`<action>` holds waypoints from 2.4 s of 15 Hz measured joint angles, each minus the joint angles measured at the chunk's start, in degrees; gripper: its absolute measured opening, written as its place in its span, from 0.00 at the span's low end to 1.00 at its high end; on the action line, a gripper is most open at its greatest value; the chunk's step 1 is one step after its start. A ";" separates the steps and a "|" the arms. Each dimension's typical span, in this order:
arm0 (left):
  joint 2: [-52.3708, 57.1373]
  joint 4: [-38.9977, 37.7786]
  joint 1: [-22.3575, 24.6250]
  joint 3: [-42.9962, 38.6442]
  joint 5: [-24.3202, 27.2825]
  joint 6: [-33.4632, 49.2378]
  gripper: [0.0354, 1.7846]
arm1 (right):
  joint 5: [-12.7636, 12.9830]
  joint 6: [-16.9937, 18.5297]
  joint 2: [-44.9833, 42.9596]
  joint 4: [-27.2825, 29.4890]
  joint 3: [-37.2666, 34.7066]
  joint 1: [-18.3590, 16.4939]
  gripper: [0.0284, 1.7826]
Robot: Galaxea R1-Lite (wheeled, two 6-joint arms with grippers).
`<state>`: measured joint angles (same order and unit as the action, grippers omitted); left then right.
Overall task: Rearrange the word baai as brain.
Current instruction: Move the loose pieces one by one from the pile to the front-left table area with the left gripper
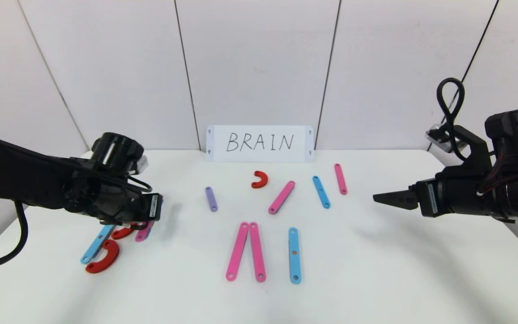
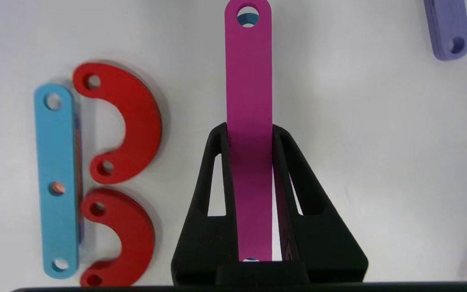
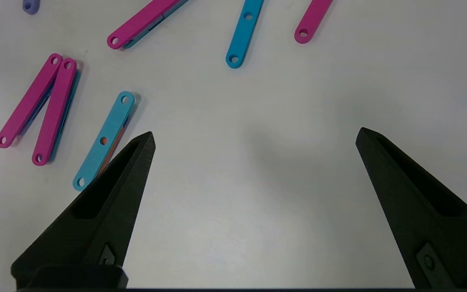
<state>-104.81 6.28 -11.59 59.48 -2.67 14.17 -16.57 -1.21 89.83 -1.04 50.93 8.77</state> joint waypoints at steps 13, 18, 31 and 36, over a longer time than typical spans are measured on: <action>0.38 0.05 -3.25 -6.50 -1.68 1.79 0.15 | 0.28 0.00 0.90 0.02 -0.05 0.51 0.97; 0.46 0.20 -4.41 -7.39 -1.60 1.77 0.20 | 0.26 0.02 0.93 0.02 -0.05 0.51 0.97; 1.18 -0.22 -4.80 -3.41 -1.44 1.68 0.98 | 0.23 0.00 0.90 0.00 -0.22 0.55 0.97; -0.45 -0.11 -5.29 9.20 -1.32 -0.74 0.98 | 0.23 0.09 0.55 -0.04 -0.22 0.52 0.97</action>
<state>-105.27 6.17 -16.88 68.68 -3.99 13.42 -16.34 -1.12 90.38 -1.07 50.71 9.29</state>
